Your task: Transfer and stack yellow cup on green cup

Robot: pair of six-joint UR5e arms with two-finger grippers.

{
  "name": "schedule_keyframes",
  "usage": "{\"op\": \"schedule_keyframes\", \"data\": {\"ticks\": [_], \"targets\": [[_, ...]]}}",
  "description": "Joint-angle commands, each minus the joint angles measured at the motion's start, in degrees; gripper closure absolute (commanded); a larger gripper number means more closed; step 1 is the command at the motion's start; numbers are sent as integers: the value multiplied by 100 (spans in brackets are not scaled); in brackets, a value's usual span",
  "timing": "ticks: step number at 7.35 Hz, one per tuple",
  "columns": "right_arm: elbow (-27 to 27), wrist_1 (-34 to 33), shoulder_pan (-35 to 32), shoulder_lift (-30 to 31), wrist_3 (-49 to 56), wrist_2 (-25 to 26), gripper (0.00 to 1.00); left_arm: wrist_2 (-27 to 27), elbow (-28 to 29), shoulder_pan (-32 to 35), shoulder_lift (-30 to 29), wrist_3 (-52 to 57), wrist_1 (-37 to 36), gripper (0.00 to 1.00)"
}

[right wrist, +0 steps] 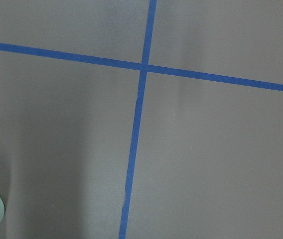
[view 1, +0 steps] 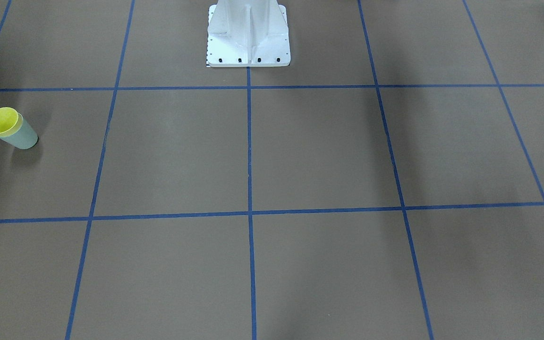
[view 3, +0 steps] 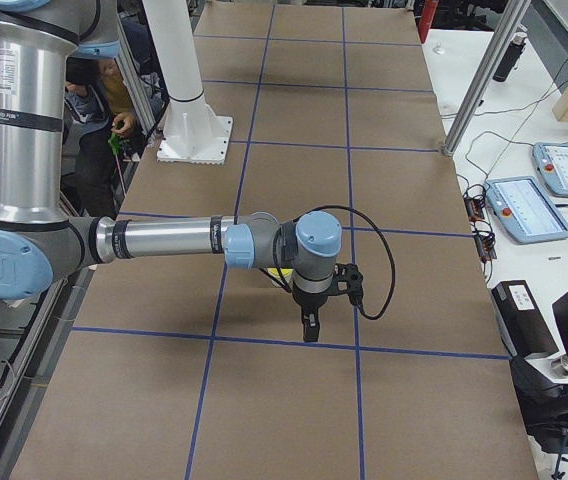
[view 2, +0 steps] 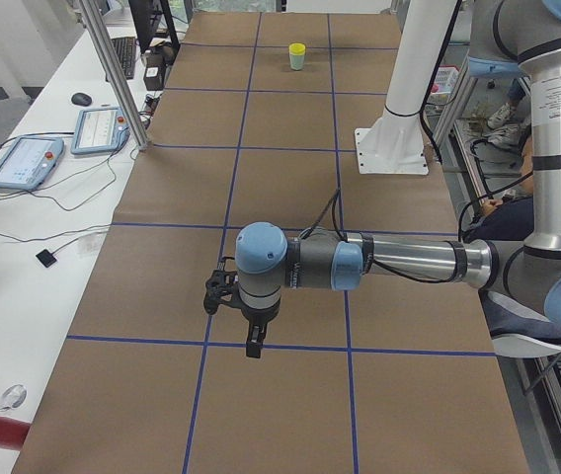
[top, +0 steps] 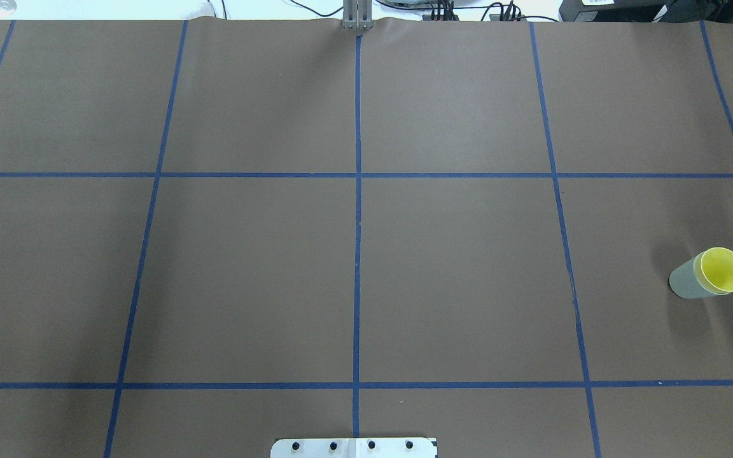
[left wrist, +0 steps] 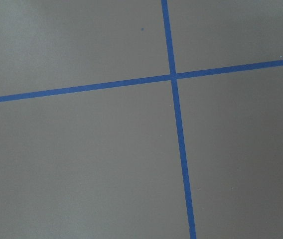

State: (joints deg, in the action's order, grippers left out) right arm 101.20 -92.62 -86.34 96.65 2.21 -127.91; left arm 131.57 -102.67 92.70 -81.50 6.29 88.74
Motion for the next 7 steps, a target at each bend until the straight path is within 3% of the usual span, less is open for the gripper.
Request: {"op": "schedule_keyframes", "data": {"ticks": [1, 7], "targets": [[-4, 16, 3, 12, -27, 12, 0, -18, 1, 2, -6, 13, -5, 0], [14, 8, -5, 64, -45, 3, 0, -26, -8, -7, -6, 4, 38, 0]]}}
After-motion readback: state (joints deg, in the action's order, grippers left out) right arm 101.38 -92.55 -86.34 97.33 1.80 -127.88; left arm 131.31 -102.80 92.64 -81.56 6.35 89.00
